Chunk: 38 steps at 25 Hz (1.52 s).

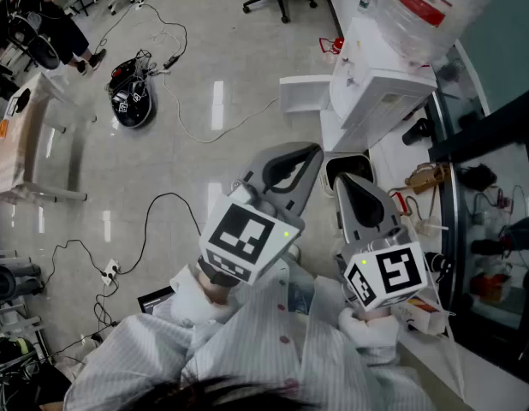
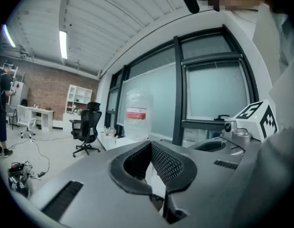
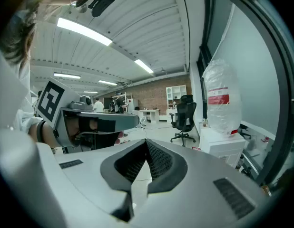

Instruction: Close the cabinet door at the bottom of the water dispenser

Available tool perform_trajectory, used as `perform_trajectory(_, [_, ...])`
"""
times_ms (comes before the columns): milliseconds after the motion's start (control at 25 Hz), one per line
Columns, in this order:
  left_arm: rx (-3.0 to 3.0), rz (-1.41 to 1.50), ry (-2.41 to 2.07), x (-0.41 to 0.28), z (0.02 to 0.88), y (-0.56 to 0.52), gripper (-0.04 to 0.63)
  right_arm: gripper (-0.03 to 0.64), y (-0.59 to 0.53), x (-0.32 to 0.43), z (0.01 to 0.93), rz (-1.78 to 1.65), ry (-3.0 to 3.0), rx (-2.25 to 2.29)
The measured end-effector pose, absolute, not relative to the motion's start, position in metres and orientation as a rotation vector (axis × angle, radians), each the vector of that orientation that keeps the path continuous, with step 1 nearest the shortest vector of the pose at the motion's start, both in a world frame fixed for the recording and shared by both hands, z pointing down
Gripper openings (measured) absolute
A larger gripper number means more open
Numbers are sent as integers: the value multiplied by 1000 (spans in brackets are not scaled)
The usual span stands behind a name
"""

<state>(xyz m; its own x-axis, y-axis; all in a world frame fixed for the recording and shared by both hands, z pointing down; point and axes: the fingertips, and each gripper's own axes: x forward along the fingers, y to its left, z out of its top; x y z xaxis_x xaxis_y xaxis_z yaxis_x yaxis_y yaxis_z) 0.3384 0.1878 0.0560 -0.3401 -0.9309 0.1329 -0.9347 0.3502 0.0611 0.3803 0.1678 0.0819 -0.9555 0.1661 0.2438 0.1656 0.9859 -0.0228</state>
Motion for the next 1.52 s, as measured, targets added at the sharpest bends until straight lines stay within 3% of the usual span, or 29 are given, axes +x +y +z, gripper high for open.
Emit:
perform_trajectory(840, [1576, 29, -2516, 336, 76, 197, 11, 14, 174, 378, 96, 30, -2858, -373])
perform_trajectory(1160, [1534, 7, -2547, 272, 79, 219, 11, 14, 190, 316, 100, 17, -2847, -409])
perform_trajectory(1520, [1535, 29, -2539, 136, 76, 260, 11, 14, 215, 192, 108, 24, -2817, -329])
